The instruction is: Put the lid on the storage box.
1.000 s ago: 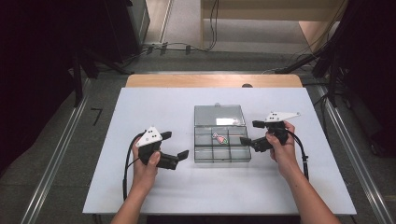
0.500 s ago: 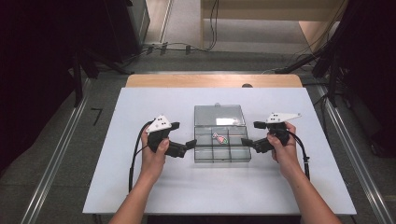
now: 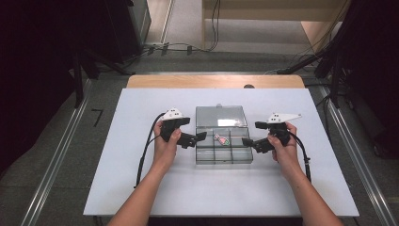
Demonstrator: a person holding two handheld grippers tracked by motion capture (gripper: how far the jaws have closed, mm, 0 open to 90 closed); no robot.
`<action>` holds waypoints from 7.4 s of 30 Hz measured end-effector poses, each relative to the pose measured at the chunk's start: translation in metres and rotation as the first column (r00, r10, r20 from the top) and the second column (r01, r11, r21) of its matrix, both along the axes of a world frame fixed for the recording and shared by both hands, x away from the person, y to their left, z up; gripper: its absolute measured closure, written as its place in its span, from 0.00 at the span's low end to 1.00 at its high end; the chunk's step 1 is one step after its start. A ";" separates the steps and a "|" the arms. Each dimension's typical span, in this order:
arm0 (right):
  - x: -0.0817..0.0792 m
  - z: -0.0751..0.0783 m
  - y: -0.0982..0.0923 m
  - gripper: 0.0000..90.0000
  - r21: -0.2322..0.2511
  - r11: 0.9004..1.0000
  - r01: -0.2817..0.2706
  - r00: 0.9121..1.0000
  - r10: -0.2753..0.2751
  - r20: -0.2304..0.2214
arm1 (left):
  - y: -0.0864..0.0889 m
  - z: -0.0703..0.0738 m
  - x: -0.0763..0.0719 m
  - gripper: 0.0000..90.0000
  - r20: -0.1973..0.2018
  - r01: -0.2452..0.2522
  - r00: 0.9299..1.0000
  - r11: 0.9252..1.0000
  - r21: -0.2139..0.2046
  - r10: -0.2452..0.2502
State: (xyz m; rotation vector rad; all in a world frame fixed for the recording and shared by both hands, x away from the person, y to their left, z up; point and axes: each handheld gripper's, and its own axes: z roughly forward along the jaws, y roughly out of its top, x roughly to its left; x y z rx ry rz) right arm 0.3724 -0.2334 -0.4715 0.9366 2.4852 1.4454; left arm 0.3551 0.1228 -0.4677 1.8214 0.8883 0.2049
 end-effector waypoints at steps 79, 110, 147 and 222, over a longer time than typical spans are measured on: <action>0.078 -0.030 0.033 0.16 0.005 0.980 0.199 0.939 -0.189 -0.288 | -0.018 -0.028 0.060 0.18 -0.254 -0.167 0.952 0.985 0.035 0.170; 0.066 -0.016 0.010 0.68 0.145 0.973 0.179 0.971 -0.151 -0.183 | -0.012 -0.013 0.053 0.61 -0.189 -0.177 0.966 0.984 0.002 0.174; 0.044 0.000 0.004 0.67 0.146 0.984 0.105 0.994 -0.106 0.004 | -0.014 0.028 0.055 0.66 -0.037 -0.097 0.995 0.994 -0.042 0.096; -0.001 0.043 0.012 0.61 0.142 0.986 0.092 0.984 -0.112 0.141 | 0.016 0.012 -0.025 0.98 0.053 -0.028 0.998 0.999 -0.038 0.030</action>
